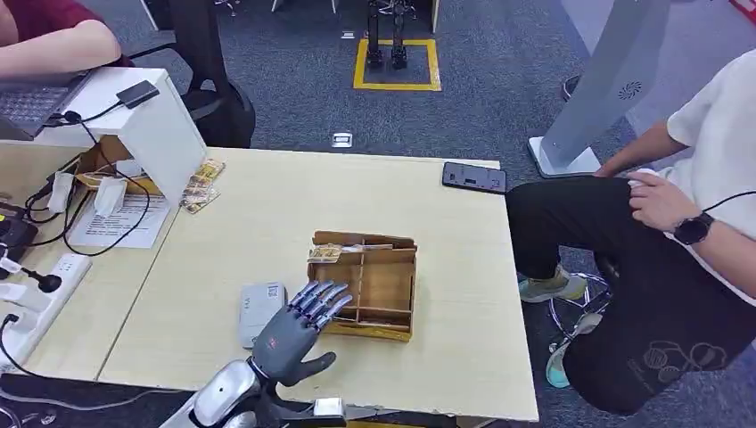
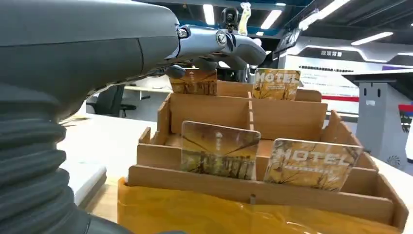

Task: Pass the card to the sensor for recognition and then transmit it.

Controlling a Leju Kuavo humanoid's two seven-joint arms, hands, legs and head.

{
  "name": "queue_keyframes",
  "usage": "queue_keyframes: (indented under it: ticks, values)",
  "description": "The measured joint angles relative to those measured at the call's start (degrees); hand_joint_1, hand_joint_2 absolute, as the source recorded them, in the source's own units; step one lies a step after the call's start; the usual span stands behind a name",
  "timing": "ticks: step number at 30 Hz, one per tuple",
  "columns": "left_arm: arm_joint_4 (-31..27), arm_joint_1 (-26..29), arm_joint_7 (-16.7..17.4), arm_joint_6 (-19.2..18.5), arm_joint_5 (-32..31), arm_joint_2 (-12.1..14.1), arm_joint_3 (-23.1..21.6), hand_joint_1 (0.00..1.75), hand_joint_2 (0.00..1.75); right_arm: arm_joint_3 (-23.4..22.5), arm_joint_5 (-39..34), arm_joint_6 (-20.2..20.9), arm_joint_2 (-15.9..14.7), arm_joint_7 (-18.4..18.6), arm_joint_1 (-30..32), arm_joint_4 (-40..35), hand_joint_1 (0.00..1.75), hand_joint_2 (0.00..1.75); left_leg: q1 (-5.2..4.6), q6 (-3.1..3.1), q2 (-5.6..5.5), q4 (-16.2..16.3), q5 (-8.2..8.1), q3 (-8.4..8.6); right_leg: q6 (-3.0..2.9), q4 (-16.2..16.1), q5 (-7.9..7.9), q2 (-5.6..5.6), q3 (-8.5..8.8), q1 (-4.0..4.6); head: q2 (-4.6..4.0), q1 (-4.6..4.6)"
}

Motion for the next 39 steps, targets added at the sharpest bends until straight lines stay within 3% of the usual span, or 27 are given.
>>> queue_keyframes:
  ticks: [39]
  values:
    - [1.5, -1.6, -0.3, 0.1, 2.4, -1.7, 0.3, 0.00, 1.75, -0.2, 1.4, 0.2, 0.0, 0.2, 0.0, 0.0, 0.00, 0.00, 0.00, 0.00, 0.00, 0.0, 0.00, 0.00, 0.00, 0.0, 0.00, 0.00, 0.00, 0.00, -0.02, 0.00]
